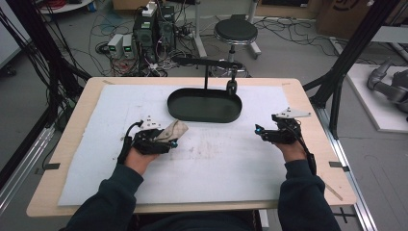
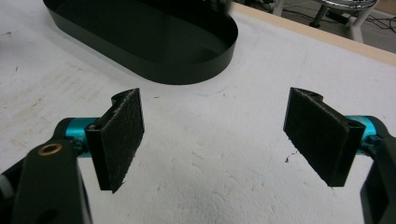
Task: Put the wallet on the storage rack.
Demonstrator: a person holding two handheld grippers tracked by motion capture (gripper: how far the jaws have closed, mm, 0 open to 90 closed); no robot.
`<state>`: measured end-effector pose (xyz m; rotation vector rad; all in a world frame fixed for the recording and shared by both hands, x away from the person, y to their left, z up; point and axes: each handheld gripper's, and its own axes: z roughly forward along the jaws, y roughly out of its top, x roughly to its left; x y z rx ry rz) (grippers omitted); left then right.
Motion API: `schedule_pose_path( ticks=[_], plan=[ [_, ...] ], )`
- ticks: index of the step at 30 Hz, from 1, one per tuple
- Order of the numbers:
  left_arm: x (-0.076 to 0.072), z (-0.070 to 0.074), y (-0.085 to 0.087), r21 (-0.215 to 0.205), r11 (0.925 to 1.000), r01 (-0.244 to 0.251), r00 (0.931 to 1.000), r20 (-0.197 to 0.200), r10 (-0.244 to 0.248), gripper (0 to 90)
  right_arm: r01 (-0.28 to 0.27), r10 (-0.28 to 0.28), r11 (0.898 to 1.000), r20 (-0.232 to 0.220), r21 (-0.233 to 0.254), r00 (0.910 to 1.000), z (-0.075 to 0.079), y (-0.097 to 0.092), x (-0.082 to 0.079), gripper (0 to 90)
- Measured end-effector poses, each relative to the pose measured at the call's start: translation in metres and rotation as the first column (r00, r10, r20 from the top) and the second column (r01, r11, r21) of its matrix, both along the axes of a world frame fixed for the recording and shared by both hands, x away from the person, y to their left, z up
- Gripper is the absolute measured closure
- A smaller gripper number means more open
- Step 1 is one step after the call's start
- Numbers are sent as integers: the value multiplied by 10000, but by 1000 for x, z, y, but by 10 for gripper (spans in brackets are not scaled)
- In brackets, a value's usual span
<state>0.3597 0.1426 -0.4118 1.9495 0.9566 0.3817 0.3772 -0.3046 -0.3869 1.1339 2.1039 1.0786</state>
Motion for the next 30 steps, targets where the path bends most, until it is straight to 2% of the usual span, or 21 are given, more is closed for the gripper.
schedule_pose_path(
  ticks=[6,11,16,20,23,25,30],
  plan=[
    [27,22,0,-255,9996,149,9993,355,-140,381,20,-22,9999,95,164,10000,2,-2,0,207],
    [58,41,-9,205,9980,604,9967,522,-614,381,56,-61,9993,131,365,9999,3,-6,0,207],
    [94,53,-23,662,9919,1081,9916,635,-1123,381,62,-69,9985,133,550,9999,3,-8,0,207],
    [120,50,-37,943,9896,1086,9928,400,-1127,381,50,-54,9979,62,641,10000,3,-9,0,207],
    [134,43,-47,809,9918,994,9944,287,-1020,381,106,-112,9969,71,777,9999,3,-12,0,206],
    [140,37,-53,891,9900,1096,9933,258,-1123,381,109,-117,9963,83,853,9999,3,-13,-1,207],
    [149,23,-64,995,9901,987,9948,168,-1008,380,153,-160,9958,78,900,9998,2,-17,-2,207]
  ],
)
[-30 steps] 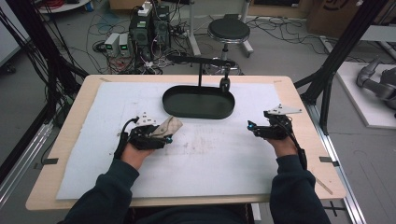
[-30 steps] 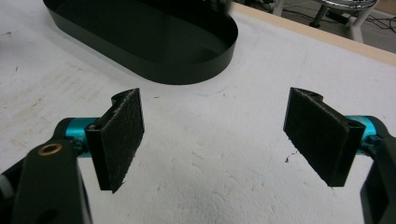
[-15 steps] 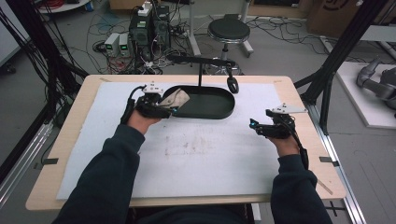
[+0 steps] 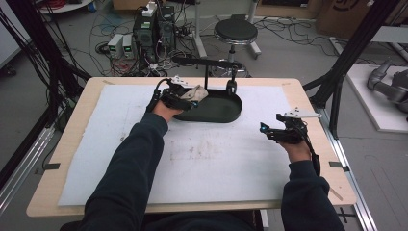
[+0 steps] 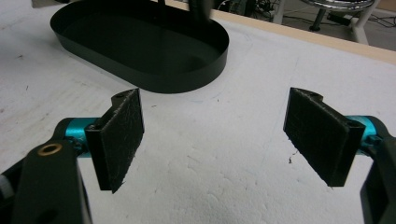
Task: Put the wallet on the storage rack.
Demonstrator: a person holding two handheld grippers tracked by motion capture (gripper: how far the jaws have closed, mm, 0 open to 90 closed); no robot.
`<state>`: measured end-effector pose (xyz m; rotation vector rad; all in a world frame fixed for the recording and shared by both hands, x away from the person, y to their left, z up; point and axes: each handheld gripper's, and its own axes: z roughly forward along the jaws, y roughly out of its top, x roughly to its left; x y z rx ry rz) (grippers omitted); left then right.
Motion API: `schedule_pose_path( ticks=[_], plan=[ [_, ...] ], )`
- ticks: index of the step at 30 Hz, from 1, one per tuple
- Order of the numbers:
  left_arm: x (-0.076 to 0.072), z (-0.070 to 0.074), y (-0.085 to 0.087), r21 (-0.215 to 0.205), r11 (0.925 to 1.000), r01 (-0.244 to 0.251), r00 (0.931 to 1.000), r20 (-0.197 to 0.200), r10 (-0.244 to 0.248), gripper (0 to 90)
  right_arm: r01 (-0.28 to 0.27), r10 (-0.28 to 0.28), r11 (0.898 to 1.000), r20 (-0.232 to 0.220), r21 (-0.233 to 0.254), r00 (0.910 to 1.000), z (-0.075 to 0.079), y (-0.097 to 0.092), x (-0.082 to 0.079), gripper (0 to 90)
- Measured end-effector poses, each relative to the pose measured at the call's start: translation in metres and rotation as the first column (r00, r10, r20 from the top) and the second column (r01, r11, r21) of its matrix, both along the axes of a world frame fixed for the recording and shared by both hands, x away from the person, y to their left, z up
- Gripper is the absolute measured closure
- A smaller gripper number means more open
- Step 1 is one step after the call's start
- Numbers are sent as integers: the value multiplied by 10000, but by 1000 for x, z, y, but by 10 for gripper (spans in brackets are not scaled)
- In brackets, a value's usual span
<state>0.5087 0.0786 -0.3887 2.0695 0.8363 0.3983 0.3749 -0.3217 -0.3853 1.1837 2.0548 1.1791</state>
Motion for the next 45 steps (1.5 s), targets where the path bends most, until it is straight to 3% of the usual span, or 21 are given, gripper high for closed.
schedule_pose_path(
  ticks=[5,10,12,16,20,25,28,32,35,38,45],
  plan=[
    [11,-15,-8,-188,9982,-569,9984,-5,569,378,37,-37,10000,-10,66,10000,0,-2,-2,206],
    [16,-28,-13,213,9957,-898,9959,-96,900,369,85,-85,9999,-49,94,10000,-1,-4,-3,207],
    [18,-31,-13,126,9930,-1173,9930,-152,1175,356,104,-103,9999,-57,122,9999,-2,-5,-3,207],
    [18,-28,-12,-278,9878,-1533,9881,36,1535,307,101,-100,9999,-80,73,9999,-2,-5,-4,207],
    [13,-16,-7,-543,9873,-1491,9885,174,1502,307,55,-55,10000,-43,43,10000,-2,-3,-5,207],
    [-7,-3,7,-1139,9833,-1421,9885,353,1469,304,56,-56,10000,9,26,10000,-1,-4,-5,207],
    [-28,3,18,-1958,9735,-1178,9922,158,1233,240,23,-23,10000,20,-66,10000,-1,-3,-5,206],
    [-62,12,30,-2844,9564,-664,9945,589,866,228,-129,128,9996,-34,-243,9999,-3,-2,-4,206],
    [-83,13,41,-2987,9530,-505,9913,1011,842,219,-250,245,9988,-110,-427,9996,-6,-1,-3,206],
    [-98,8,55,-2779,9603,-258,9905,1227,621,229,-307,303,9986,-109,-437,9995,-7,-1,-3,205],
    [-126,1,95,-2700,9607,-642,9799,1651,1119,228,-335,334,9983,-31,-471,9994,-7,-6,-7,205]
  ],
)
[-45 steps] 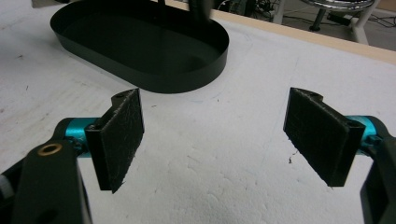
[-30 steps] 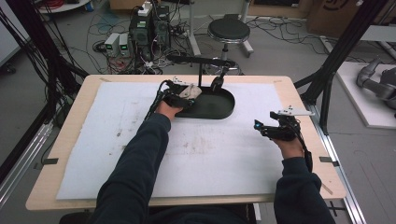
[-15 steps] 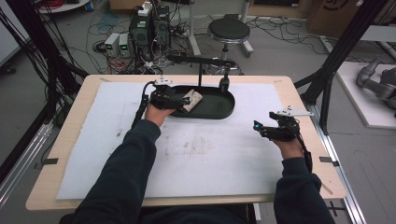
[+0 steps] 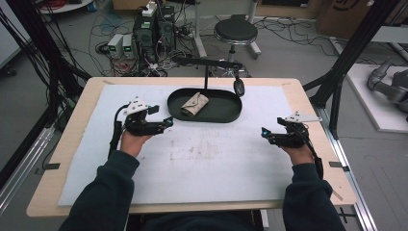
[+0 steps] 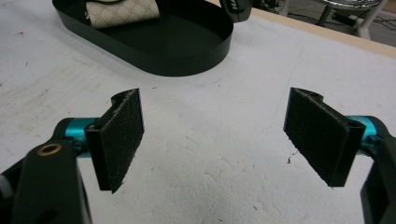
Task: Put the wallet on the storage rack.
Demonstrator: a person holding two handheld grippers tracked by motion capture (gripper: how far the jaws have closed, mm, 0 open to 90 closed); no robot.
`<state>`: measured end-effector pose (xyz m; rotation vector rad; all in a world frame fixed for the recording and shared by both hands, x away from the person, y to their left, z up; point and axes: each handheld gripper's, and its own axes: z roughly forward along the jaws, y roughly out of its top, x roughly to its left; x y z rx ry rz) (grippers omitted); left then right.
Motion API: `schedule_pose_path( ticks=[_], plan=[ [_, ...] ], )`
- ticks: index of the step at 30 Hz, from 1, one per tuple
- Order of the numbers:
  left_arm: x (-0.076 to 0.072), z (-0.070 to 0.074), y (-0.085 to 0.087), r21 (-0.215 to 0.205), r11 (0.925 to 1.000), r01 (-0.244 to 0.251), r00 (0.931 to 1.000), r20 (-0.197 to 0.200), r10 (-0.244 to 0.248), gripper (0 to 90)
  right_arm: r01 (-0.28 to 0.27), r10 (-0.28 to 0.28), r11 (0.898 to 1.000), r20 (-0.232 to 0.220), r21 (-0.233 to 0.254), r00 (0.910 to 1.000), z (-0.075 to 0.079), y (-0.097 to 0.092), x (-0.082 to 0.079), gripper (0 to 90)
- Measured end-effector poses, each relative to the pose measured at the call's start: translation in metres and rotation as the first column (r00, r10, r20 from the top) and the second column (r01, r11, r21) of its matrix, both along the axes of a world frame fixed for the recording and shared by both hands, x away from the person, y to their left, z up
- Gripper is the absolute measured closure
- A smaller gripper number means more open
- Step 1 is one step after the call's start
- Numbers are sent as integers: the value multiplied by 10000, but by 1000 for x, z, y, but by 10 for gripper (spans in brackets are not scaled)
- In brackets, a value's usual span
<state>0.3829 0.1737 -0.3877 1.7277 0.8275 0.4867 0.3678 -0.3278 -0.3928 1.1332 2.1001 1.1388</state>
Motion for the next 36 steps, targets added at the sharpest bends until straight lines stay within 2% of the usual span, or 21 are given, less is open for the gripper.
schedule_pose_path(
  ticks=[1,2,4,10,16,22,36],
  plan=[
    [-3,0,3,55,10000,-27,10000,55,27,228,6,-6,10000,26,-1,10000,0,0,0,205],
    [-8,-1,8,83,9999,-97,9996,280,95,227,7,-7,10000,13,28,10000,0,-1,0,205],
    [-16,-3,16,-74,9997,-226,9985,488,229,227,1,-1,10000,46,45,10000,1,0,-1,205],
    [-24,-4,35,-450,9964,-721,9954,603,748,227,38,-31,9995,233,-321,9997,2,4,-7,205],
    [-30,-15,48,-566,9917,-1154,9924,358,1176,228,-6,25,9987,379,-508,9993,4,8,-8,205],
    [-31,-15,48,-484,9919,-1173,9919,430,1194,227,-110,136,9970,335,-761,9993,1,12,-5,205],
    [-30,-16,49,-517,9894,-1356,9898,373,1376,231,-37,56,9977,286,-671,9996,0,11,-3,205]
  ],
)
